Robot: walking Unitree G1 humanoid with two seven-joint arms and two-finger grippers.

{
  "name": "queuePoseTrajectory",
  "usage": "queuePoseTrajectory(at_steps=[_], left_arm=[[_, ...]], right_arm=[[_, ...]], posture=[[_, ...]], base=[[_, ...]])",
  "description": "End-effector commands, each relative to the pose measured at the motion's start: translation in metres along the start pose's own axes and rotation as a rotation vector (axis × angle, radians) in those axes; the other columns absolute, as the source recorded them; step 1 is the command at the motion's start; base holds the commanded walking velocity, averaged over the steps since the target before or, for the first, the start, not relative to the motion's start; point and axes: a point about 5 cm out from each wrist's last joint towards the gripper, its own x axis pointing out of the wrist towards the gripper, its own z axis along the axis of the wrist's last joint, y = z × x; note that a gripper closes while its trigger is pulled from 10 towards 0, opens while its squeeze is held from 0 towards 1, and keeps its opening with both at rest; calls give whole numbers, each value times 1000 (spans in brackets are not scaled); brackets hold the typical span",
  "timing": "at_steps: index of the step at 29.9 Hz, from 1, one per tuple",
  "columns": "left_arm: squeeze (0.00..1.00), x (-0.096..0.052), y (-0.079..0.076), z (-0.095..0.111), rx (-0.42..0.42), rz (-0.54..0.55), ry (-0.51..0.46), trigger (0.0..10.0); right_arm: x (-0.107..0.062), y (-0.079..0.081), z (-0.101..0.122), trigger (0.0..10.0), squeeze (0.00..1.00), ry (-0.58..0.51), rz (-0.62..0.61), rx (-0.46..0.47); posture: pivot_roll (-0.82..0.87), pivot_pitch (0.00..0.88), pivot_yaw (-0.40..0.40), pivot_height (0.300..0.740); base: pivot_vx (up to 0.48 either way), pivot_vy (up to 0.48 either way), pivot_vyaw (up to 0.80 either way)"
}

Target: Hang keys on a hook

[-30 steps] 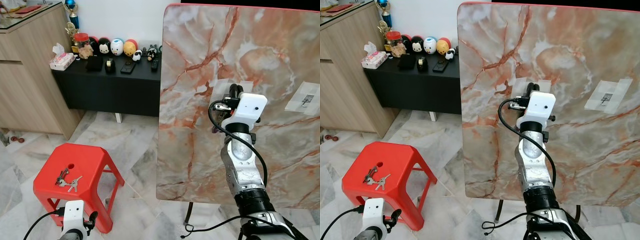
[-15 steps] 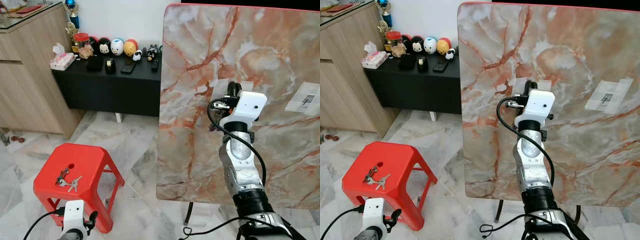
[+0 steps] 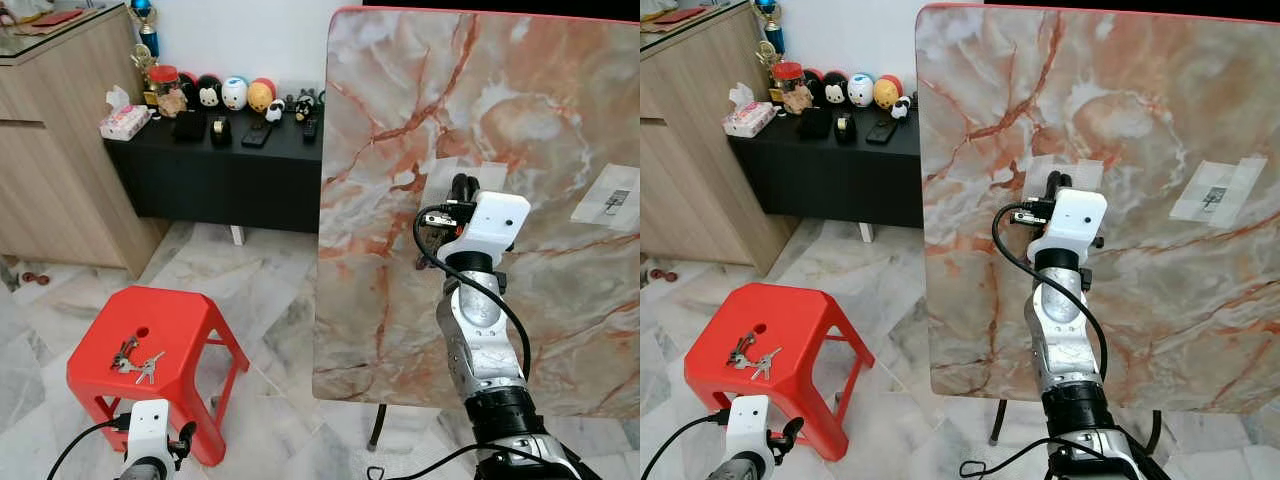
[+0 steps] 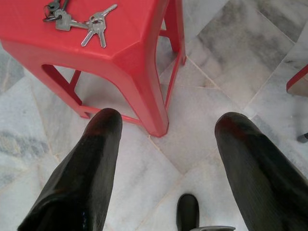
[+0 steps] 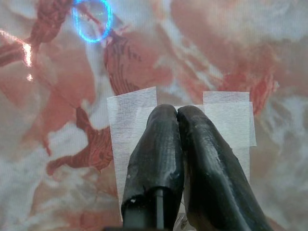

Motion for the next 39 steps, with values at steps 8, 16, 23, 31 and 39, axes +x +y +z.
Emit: queuePoseTrajectory(at_steps=[8,16,23,31,39], left_arm=[[0,-1,-1,-3,10,-1,17,10000],[0,-1,0,-3,11,-1,18,10000],[0,-1,0,-3,12,-2,16,10000],[0,-1,0,-3,13,-1,15,10000],[0,-1,0,-3,14,-1,14,10000]], right_arm=[[2,-8,13,10000,0,-63,-46,-16],[1,-11,12,10000,0,-56,-70,-21],[0,-14,7,10000,0,-22,-93,-1],[2,-14,6,10000,0,-14,-99,14],[5,-12,5,10000,0,-1,-98,31]], posture=[[156,0,-44,740],[156,0,-42,740],[155,0,-42,740],[157,0,-44,740],[159,0,-44,740]], base=[[0,0,0],[0,0,0],[0,0,0],[0,0,0],[0,0,0]])
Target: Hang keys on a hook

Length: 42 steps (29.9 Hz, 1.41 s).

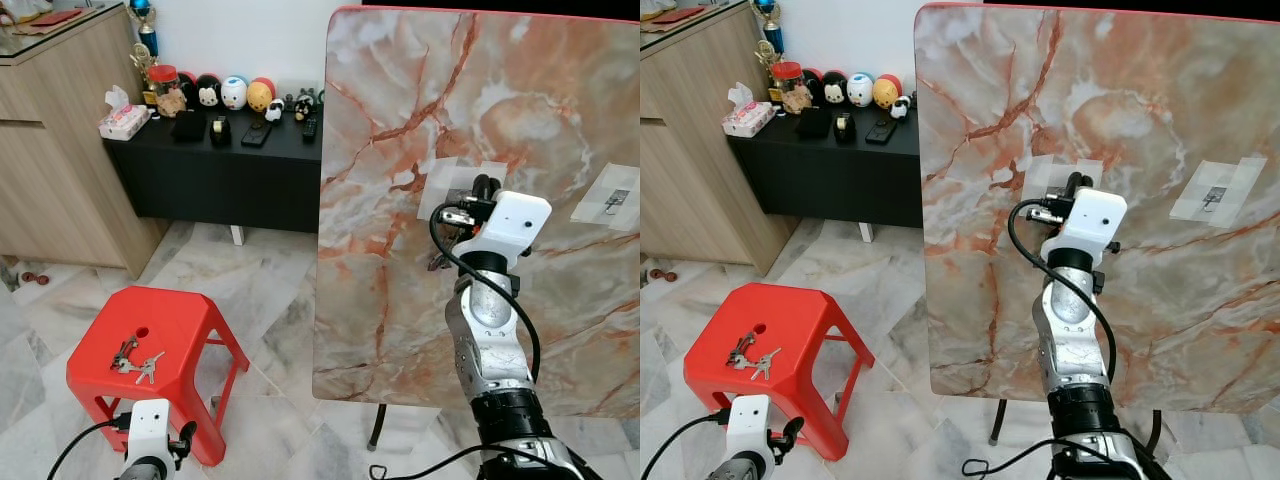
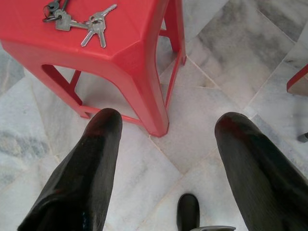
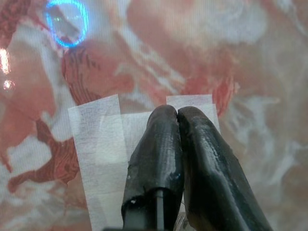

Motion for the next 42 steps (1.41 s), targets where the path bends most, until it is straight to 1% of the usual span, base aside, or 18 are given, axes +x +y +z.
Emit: queuePoseTrajectory(at_steps=[1,2,4,6,10,11,19,20,24,29,32,37,41,42], left_arm=[[0,-1,0,-3,12,-1,14,10000],[0,-1,0,-3,12,-1,14,10000],[0,-1,0,-3,12,-2,15,10000],[0,-1,-1,-3,12,-3,15,10000],[0,-1,-1,-3,12,-3,15,10000],[0,-1,-1,-3,14,-4,16,10000],[0,-1,1,-4,15,-2,18,10000],[0,-1,1,-4,17,-2,18,10000],[0,-1,1,-4,17,-1,19,10000],[0,-1,1,-4,15,-1,19,10000],[0,-1,0,-4,14,-1,18,10000],[0,-1,0,-4,14,-3,19,10000],[0,-1,0,-4,12,-1,19,10000],[0,-1,0,-4,12,-1,19,10000]], right_arm=[[4,-2,1,10000,0,10,-25,25],[4,-2,1,10000,0,10,-25,25],[1,-8,-5,10000,0,45,-56,46],[0,-11,-7,10000,0,58,-69,51],[-1,-12,-9,10000,0,66,-80,54],[-3,-17,-12,10000,0,88,-111,72],[-4,-16,-13,10000,0,90,-108,81],[-5,-15,-13,10000,1000,89,-96,93],[-6,-9,-9,10000,1000,67,-67,95],[-10,-8,-11,10000,1000,78,-67,97],[-23,-15,-16,10000,1000,106,-90,87],[-36,-30,-16,10000,1000,123,-108,54],[-48,-44,-20,10000,1000,156,-110,7],[-52,-49,-22,10000,1000,170,-114,-11]], posture=[[159,0,-44,740],[159,0,-44,740],[156,0,-43,740],[158,0,-44,740],[158,0,-44,740],[158,0,-44,740],[159,0,-43,740],[158,0,-43,740],[159,0,-44,740],[158,0,-46,740],[158,0,-49,740],[157,0,-55,740],[149,0,-56,740],[147,0,-57,740]], base=[[0,0,0],[0,0,0],[0,0,0],[0,0,0],[0,0,0],[0,0,0],[0,0,0],[0,0,0],[0,0,0],[0,0,0],[0,0,0],[0,0,0],[0,0,0],[0,0,0]])
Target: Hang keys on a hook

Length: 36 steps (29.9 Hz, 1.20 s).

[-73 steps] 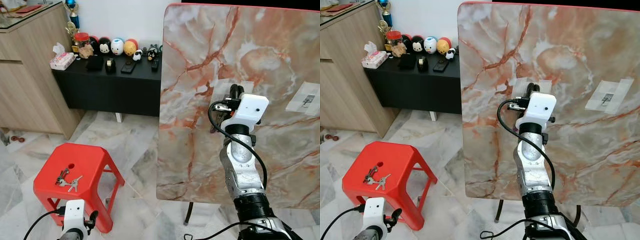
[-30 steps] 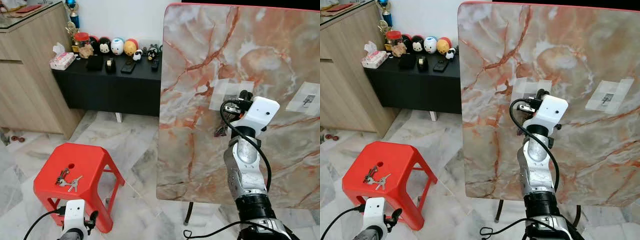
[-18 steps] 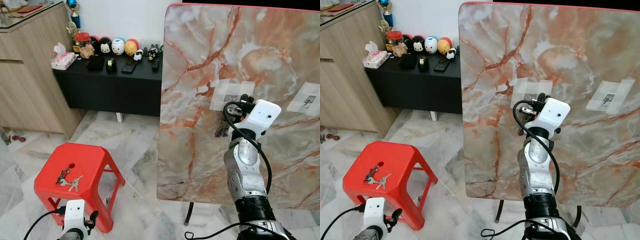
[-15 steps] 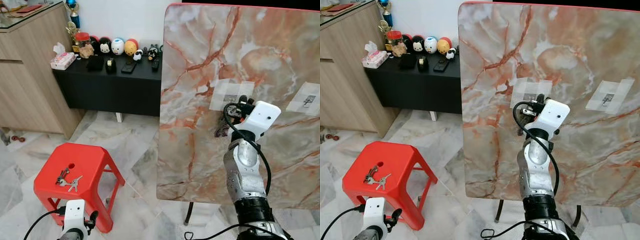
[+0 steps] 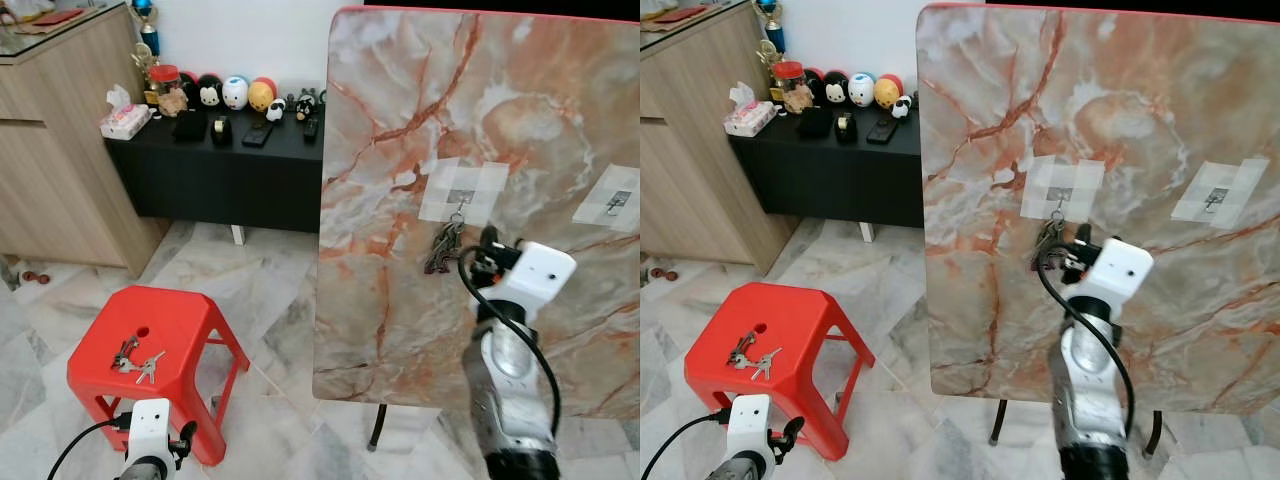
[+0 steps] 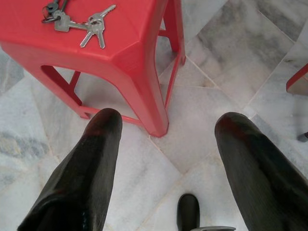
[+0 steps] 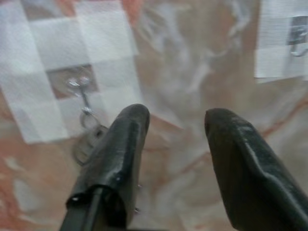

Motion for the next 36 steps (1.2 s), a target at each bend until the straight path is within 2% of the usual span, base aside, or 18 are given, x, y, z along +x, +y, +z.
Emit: queuePoseTrajectory(at_steps=[1,2,3,4,5,6,7,9,10,16,19,20,21,23,24,28,31,36], left_arm=[[0,-2,0,-5,8,1,20,10000],[0,-2,0,-5,7,0,21,10000],[0,-2,0,-5,7,0,21,10000],[0,-2,0,-6,7,0,23,10000],[0,-2,0,-7,8,0,25,10000],[0,-2,0,-7,8,0,25,10000],[0,-2,0,-7,9,0,27,10000],[0,-3,0,-8,9,2,31,10000],[0,-3,1,-10,8,5,35,10000],[0,-5,2,-15,3,6,63,10000],[0,-7,2,-19,-2,7,83,10000],[0,-9,7,-26,-35,35,120,10000],[0,-10,8,-29,-37,43,135,10000],[0,-13,9,-35,-35,40,166,10000],[0,-14,8,-39,-37,28,192,10000],[0,-16,4,-45,-24,2,225,10000],[0,-18,3,-48,-26,4,233,10000],[0,-20,2,-52,-21,-4,243,10000]], right_arm=[[-5,-15,-5,10000,1000,39,-16,-37],[-8,-23,-19,10000,1000,102,-9,-38],[-9,-24,-21,10000,1000,116,-6,-36],[-12,-27,-39,10000,1000,210,1,3],[-21,-37,-64,10000,678,344,-38,80],[-21,-37,-64,10000,678,344,-38,80],[-28,-46,-80,10000,0,419,-85,101],[-36,-54,-96,10000,0,478,-93,62],[-43,-59,-108,10000,0,527,-90,12],[-65,-70,-144,10000,0,705,-54,-112],[-76,-72,-157,10000,0,784,-46,-105],[-92,-75,-169,10000,0,877,-52,-80],[-98,-75,-173,10000,0,908,-42,-85],[-114,-78,-182,10000,0,987,-9,-157],[-129,-85,-187,10000,0,1054,-5,-207],[-143,-91,-192,10000,0,1118,-26,-232],[-141,-84,-193,10000,0,1092,-7,-180],[-139,-79,-193,10000,0,1088,37,-180]], posture=[[143,0,-56,740],[134,0,-55,740],[134,0,-55,740],[136,0,-56,740],[143,0,-58,740],[143,0,-58,740],[150,0,-59,740],[153,0,-59,740],[148,0,-59,740],[146,0,-55,740],[133,0,-54,740],[133,0,-53,740],[130,0,-53,740],[133,0,-52,740],[142,0,-52,740],[147,0,-48,740],[134,0,-42,740],[128,0,-41,740]], base=[[0,0,0],[0,0,0],[0,0,0],[0,0,0],[0,0,0],[0,0,0],[0,0,0],[0,0,0],[0,0,0],[0,0,0],[0,0,0],[0,0,0],[0,0,0],[0,0,0],[0,0,0],[0,0,0],[0,0,0],[0,0,0]])
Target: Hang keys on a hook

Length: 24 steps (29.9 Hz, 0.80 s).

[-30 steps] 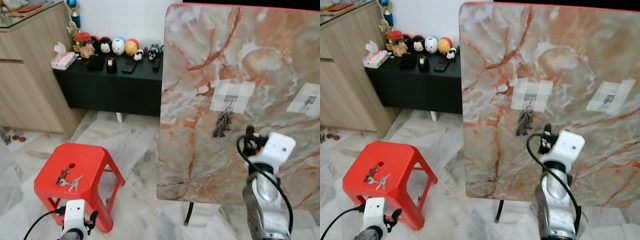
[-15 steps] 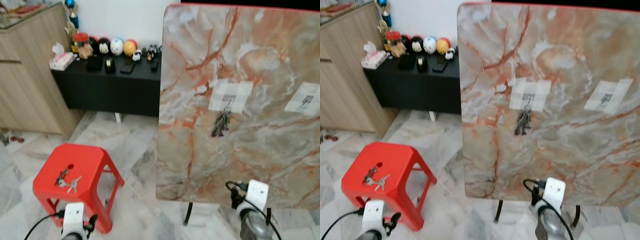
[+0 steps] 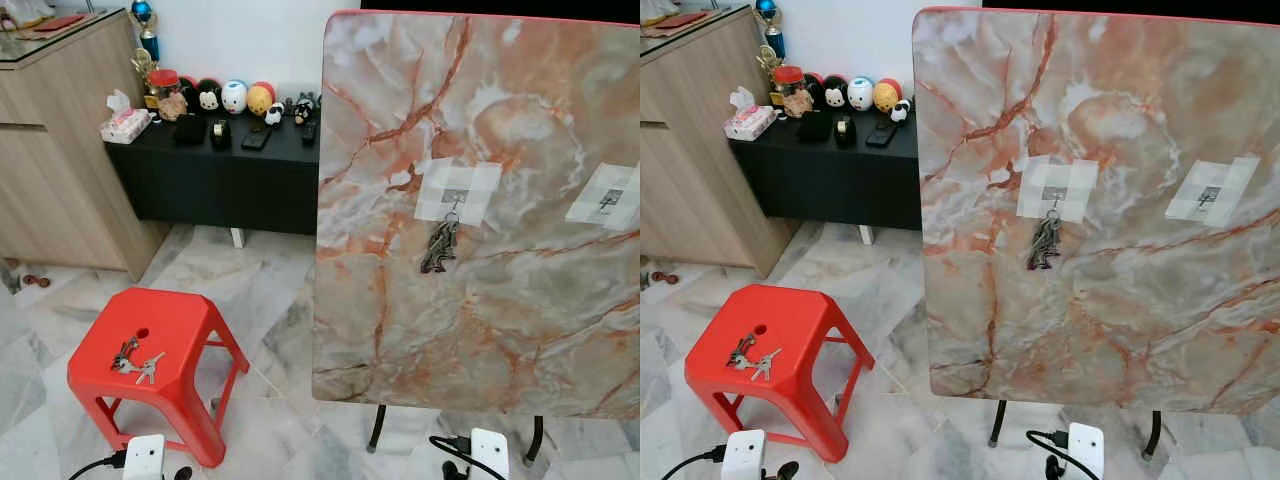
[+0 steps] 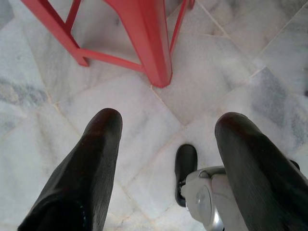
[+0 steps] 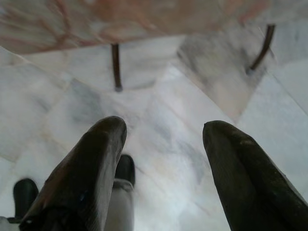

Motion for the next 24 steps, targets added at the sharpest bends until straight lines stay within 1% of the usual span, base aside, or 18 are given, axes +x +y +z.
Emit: queuePoseTrajectory(at_steps=[1,2,3,5,6,7,8,9,10,13,20,23,24], left_arm=[[0,-3,-3,-13,3,-17,45,10000],[0,-5,-4,-18,2,-19,53,10000],[0,-5,-4,-18,2,-19,53,10000],[0,-6,-4,-20,-2,-19,56,10000],[0,-6,-4,-21,-2,-19,59,10000],[0,-7,-4,-23,-1,-21,68,10000],[0,-7,-4,-23,-1,-21,68,10000],[0,-7,-4,-24,0,-22,73,10000],[0,-8,-2,-27,1,-19,82,10000],[0,-9,2,-29,-8,-9,89,10000],[0,-9,-1,-32,-14,-8,112,10000],[0,-9,-2,-33,-16,-7,118,10000],[0,-9,-3,-33,-15,-8,119,10000]], right_arm=[[0,0,-1,10000,0,2,15,-20],[0,-5,-3,10000,0,20,19,-39],[0,-5,-3,10000,0,20,19,-39],[-2,-14,-6,10000,0,30,13,-54],[-2,-19,-8,10000,0,35,5,-47],[-4,-28,-11,10000,0,43,-7,-36],[-4,-28,-11,10000,0,43,-7,-36],[-4,-32,-12,10000,0,46,-10,-33],[-6,-37,-15,10000,0,52,-10,-39],[-7,-42,-19,10000,0,64,-14,-37],[-8,-42,-25,10000,0,92,-16,-48],[-8,-39,-26,10000,0,94,-11,-50],[-7,-35,-24,10000,0,92,-6,-51]], posture=[[132,0,-42,740],[135,0,-43,740],[135,0,-43,740],[139,0,-42,740],[138,0,-40,740],[134,0,-38,740],[134,0,-38,740],[133,0,-38,740],[131,0,-41,740],[130,0,-45,740],[138,0,-52,740],[139,0,-51,740],[138,0,-47,740]], base=[[0,0,0],[0,0,0],[0,0,0],[0,0,0],[0,0,0],[0,0,0],[0,0,0],[0,0,0],[0,266,0],[0,452,0],[0,480,0],[0,480,0],[0,480,0]])
